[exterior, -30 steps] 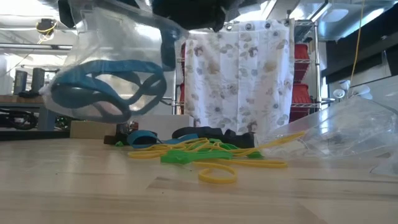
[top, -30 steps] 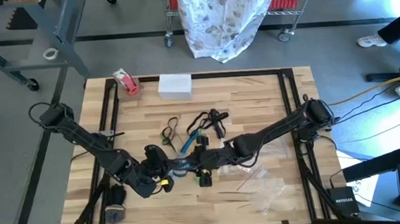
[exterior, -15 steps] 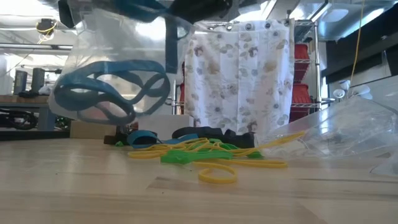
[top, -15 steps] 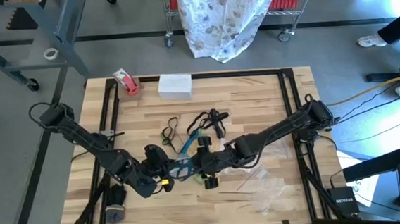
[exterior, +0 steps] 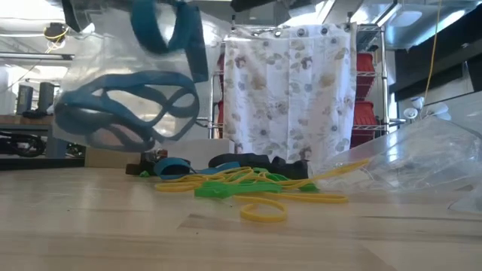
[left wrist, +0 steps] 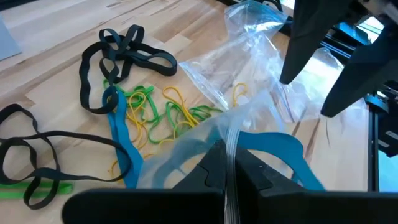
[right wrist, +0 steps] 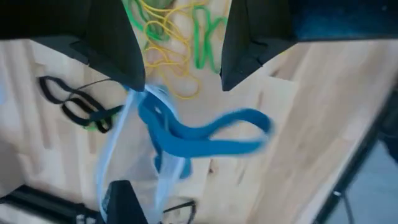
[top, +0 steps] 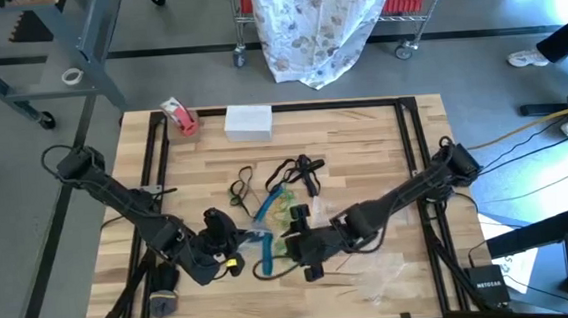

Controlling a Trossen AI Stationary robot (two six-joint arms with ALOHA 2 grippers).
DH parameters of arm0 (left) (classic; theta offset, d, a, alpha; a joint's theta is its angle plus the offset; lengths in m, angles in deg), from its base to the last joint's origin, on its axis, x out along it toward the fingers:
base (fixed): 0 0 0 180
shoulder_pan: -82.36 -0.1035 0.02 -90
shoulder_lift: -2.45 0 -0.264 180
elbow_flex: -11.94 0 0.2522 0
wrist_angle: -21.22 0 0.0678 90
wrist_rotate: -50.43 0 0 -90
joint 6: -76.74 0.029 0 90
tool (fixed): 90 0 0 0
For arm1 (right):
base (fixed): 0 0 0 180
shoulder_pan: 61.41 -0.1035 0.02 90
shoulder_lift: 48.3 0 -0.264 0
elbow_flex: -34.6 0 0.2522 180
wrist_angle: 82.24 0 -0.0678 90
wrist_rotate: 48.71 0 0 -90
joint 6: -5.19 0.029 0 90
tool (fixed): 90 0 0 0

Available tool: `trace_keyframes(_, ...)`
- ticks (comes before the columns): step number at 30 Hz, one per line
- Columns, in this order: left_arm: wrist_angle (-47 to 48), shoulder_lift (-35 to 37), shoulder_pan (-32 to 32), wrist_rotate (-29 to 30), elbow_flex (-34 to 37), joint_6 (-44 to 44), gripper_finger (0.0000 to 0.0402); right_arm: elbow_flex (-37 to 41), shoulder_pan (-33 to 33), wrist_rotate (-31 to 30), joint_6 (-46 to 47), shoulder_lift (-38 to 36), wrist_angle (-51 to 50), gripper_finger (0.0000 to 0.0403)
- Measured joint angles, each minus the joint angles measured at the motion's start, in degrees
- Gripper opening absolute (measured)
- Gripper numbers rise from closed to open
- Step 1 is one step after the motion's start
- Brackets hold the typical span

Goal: Sort rubber bands
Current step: Put the blue rubber band into the transparent zip bag

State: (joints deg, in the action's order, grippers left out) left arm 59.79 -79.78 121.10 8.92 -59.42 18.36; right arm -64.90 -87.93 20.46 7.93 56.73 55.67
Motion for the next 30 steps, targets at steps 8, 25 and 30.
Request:
trace_keyframes(8,0.04,0.00,-0.33,0.22,0.00,-0.34,0.0000,4.20,-0.51,-2.65,-0.03,0.00,8.05,0.0201)
trace_keyframes(25,-0.65,-0.02,-1.88,1.80,0.00,-1.26,0.0000,17.77,3.99,14.13,15.09,1.09,33.07,0.0201)
trace_keyframes(30,-1.33,-0.02,-2.47,2.07,0.00,-1.01,0.0000,18.06,4.45,17.02,16.92,1.09,38.56,0.0201)
